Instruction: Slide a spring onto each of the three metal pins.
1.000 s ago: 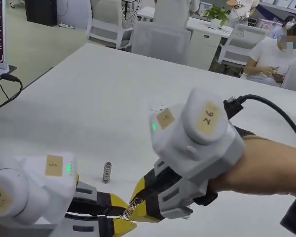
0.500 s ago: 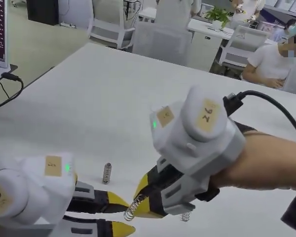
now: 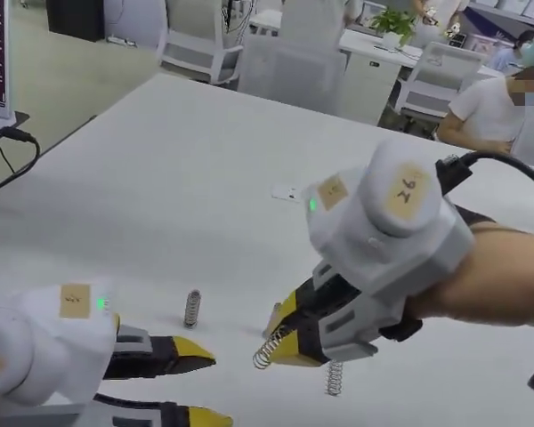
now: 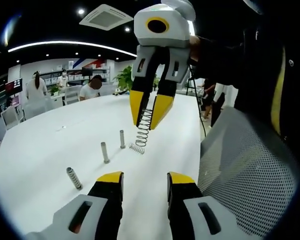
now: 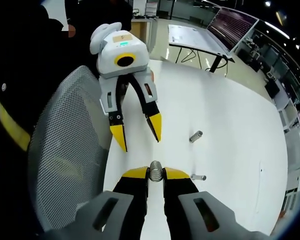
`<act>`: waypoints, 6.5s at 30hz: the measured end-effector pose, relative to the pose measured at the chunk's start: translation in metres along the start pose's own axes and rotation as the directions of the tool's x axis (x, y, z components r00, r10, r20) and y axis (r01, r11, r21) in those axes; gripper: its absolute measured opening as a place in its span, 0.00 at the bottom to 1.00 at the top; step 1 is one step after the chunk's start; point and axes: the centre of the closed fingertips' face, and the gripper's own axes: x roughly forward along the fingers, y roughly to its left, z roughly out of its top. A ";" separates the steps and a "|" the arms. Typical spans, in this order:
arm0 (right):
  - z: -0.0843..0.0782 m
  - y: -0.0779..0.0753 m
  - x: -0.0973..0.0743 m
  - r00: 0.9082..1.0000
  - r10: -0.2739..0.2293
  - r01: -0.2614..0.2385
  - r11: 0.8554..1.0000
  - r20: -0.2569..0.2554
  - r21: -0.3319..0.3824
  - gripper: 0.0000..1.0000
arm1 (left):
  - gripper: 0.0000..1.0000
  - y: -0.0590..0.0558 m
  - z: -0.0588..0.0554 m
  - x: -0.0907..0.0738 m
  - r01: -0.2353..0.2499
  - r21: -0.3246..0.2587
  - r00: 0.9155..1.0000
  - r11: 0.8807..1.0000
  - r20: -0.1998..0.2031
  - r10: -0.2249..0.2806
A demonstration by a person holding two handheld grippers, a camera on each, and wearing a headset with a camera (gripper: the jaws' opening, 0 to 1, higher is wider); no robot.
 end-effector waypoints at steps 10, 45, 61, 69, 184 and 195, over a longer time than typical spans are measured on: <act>-0.008 -0.015 -0.005 0.999 -0.034 0.034 0.999 -0.009 0.020 0.08 | 0.39 0.008 -0.009 -0.010 -0.076 -0.030 0.997 0.997 0.011 0.076; -0.018 -0.076 -0.010 0.994 -0.099 0.101 0.994 -0.055 0.046 0.08 | 0.63 0.013 -0.021 -0.030 -0.198 -0.072 0.980 0.978 -0.016 0.197; -0.034 -0.097 0.013 0.989 -0.047 0.055 0.997 -0.143 0.055 0.08 | 0.66 0.012 -0.021 -0.030 -0.196 -0.061 0.981 0.979 -0.027 0.195; -0.046 -0.103 0.028 0.982 -0.025 0.035 0.998 -0.189 0.048 0.08 | 0.67 0.013 -0.022 -0.030 -0.196 -0.066 0.981 0.978 -0.027 0.194; -0.078 -0.075 0.026 0.982 -0.164 0.179 0.965 -0.093 0.193 0.19 | 0.61 0.010 -0.019 -0.021 -0.156 -0.041 0.987 0.987 -0.041 0.155; -0.099 -0.049 0.023 0.982 -0.174 0.187 0.942 -0.072 0.278 0.19 | 0.61 0.007 -0.016 -0.019 -0.137 -0.029 0.990 0.990 -0.047 0.135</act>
